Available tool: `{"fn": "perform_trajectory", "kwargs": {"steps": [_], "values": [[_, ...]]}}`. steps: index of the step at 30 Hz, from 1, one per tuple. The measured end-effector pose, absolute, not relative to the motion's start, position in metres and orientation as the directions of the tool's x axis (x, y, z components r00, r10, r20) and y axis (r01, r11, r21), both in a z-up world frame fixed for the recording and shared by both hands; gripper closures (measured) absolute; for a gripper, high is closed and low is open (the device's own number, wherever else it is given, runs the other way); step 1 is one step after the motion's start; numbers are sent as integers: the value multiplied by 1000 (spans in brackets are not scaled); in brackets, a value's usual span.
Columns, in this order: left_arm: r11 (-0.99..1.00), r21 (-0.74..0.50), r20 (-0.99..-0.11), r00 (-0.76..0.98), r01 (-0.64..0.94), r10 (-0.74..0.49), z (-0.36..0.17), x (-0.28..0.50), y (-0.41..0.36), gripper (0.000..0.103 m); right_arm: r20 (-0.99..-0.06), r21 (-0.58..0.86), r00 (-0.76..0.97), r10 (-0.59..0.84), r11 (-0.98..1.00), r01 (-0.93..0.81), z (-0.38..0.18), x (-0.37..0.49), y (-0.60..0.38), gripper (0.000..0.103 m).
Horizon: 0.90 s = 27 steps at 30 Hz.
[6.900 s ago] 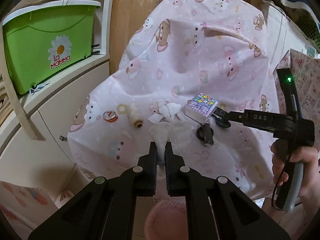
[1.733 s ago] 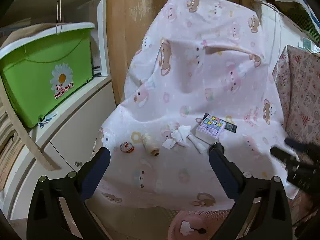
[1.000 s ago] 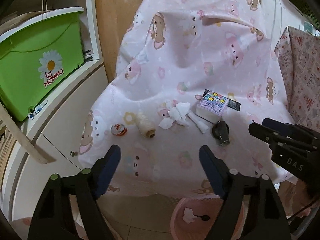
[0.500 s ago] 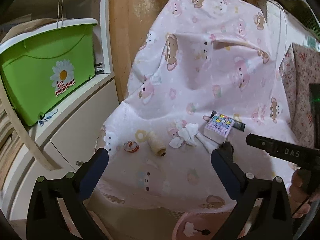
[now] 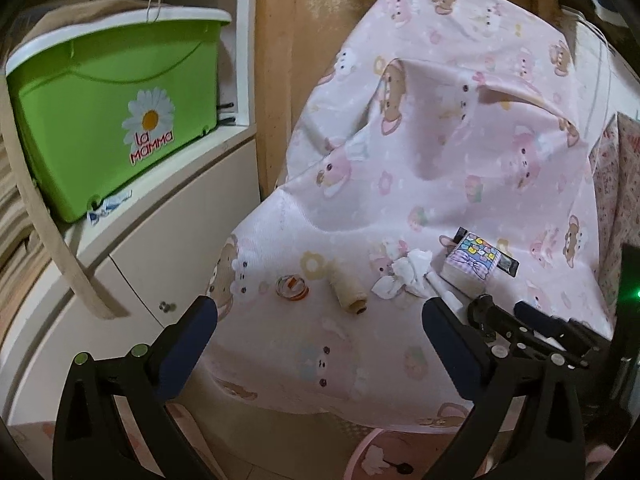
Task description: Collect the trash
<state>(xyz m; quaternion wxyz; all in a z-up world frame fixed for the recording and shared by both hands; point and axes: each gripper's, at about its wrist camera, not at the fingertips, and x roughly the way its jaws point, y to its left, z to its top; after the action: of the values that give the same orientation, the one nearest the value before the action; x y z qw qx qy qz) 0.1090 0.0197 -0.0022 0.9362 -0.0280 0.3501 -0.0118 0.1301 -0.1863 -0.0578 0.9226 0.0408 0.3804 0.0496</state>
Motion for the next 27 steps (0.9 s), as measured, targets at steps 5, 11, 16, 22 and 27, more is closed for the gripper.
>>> {"fn": "perform_trajectory", "kwargs": {"steps": [5, 11, 16, 22, 27], "values": [[999, -48, -648, 761, -1, -30, -3, 108, 20, 1, -709, 157, 687, 159, 985, -66, -64, 136, -188, 68], [999, -37, -650, 760, 7, -29, -4, 109, 19, 1, -709, 207, 671, 217, 974, -96, -62, 135, -189, 90], [997, -78, -666, 743, 12, -61, -7, 113, 22, 2, -689, 250, 680, 250, 963, -101, -50, 126, -203, 93], [982, -189, -697, 705, 0, -135, -14, 122, 30, 10, -668, 299, 688, 284, 949, -101, -35, 116, -224, 93], [965, -263, -715, 676, -23, -179, -21, 141, 35, 28, -656, 266, 705, 270, 957, -119, -23, 104, -231, 93]]}}
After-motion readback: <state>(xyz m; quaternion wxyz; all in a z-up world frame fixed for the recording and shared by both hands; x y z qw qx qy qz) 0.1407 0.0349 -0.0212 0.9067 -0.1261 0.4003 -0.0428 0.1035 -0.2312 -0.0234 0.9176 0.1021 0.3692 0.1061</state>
